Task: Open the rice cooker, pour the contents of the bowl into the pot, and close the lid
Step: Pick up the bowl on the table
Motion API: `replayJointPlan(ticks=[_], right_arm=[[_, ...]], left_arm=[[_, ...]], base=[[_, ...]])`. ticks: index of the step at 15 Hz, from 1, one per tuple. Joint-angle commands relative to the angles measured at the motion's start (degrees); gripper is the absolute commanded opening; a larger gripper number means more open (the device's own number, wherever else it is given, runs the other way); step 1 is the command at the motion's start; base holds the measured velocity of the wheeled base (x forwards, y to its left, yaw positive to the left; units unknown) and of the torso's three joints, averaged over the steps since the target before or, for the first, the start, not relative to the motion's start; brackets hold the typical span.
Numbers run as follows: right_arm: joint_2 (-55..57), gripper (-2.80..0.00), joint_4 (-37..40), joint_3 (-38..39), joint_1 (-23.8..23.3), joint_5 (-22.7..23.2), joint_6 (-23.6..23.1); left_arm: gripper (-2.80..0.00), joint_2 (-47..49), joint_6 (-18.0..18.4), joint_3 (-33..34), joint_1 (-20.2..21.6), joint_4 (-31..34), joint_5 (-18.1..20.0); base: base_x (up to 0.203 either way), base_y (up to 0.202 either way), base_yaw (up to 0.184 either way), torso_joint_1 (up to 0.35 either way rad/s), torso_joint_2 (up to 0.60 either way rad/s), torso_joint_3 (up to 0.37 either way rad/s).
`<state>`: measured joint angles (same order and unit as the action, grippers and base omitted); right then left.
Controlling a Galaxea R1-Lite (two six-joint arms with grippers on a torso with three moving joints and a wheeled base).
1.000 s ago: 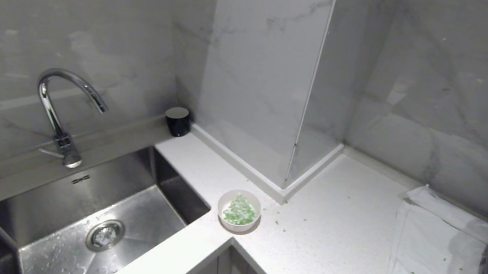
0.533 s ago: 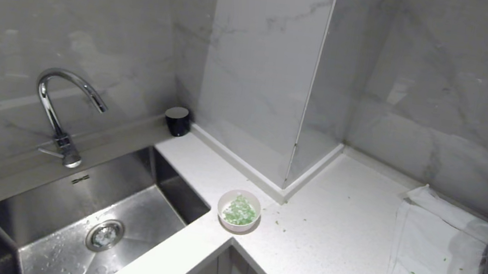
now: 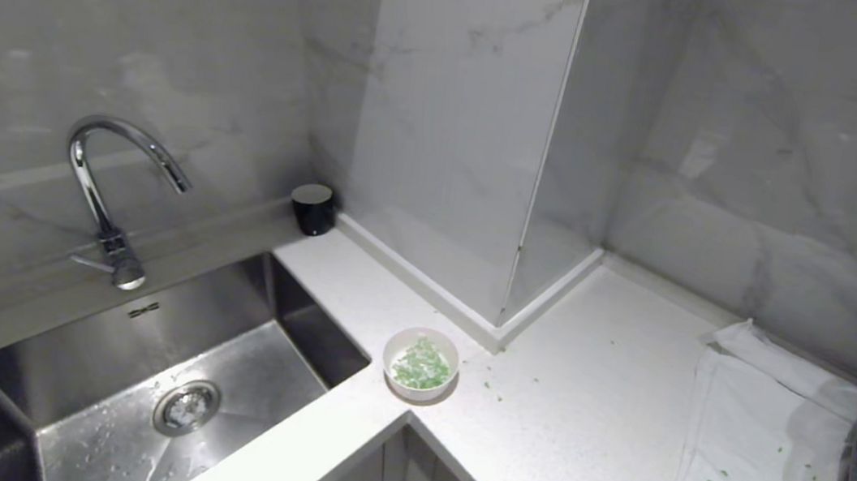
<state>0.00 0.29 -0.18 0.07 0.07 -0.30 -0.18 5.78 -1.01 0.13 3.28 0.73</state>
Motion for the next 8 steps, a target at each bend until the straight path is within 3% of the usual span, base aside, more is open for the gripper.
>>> replayJointPlan(ticks=[1, 3, 8], right_arm=[[0.0, -2.8, -0.03, 0.01, 0.01, 0.01, -0.05], [0.0, -2.8, -0.03, 0.01, 0.01, 0.01, -0.05], [0.0, -2.8, -0.03, 0.01, 0.01, 0.01, 0.02]], left_arm=[[-2.8, 0.18, -0.12, -0.01, -0.05, 0.06, 0.03], [-2.8, 0.18, -0.33, -0.04, -0.05, 0.06, 0.24], [-2.8, 0.18, -0.59, -0.04, -0.05, 0.06, 0.15]], base=[[-0.179, 0.0, 0.004, 0.015, 0.01, 0.005], [-0.118, 0.0, -0.006, -0.015, -0.01, 0.007], [0.0, 0.0, 0.0, 0.005, 0.0, -0.002]])
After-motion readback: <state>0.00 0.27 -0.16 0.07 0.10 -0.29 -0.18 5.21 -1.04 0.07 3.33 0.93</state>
